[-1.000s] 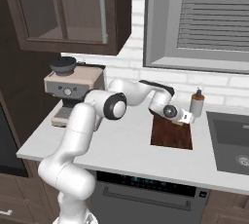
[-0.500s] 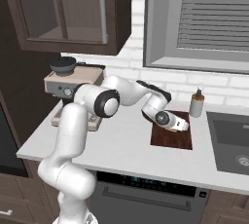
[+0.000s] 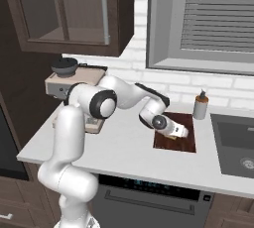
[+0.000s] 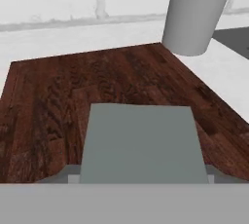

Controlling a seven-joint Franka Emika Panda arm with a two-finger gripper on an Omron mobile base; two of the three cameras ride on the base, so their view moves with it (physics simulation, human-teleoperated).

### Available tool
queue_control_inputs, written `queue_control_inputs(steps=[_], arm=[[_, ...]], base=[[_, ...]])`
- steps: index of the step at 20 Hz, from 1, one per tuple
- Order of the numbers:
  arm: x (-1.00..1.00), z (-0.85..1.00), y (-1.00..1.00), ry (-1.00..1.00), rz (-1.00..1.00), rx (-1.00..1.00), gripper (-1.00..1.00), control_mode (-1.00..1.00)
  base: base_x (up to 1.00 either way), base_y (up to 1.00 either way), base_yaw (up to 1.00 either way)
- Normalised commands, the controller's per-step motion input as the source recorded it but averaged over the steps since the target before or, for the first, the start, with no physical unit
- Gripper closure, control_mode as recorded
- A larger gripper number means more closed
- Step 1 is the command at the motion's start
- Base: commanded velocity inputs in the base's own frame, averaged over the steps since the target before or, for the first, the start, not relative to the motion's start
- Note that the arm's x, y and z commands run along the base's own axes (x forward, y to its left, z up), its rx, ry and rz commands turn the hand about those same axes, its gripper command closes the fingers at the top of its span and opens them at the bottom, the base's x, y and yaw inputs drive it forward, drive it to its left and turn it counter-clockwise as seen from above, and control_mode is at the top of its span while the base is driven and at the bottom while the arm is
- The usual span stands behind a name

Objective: Pick up the sponge from the counter and clean the cutting board by briefly scrubbing or pressing down on the cutting board. Once finished, release the sponge.

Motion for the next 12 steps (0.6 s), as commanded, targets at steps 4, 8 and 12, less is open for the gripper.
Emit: queue_control_inputs(steps=[4, 8, 12], arm=[[-1.0, -1.0, 0.28, 0.16, 0.0, 0.05, 1.0, -1.0], [-0.83, -0.99, 0.13, 0.18, 0.0, 0.05, 1.0, -1.0], [-0.75, -0.88, 0.01, 0.15, 0.0, 0.04, 1.0, -1.0]], base=[[0.0, 0.0, 0.0], [0.0, 0.0, 0.0], [0.0, 0.0, 0.0]])
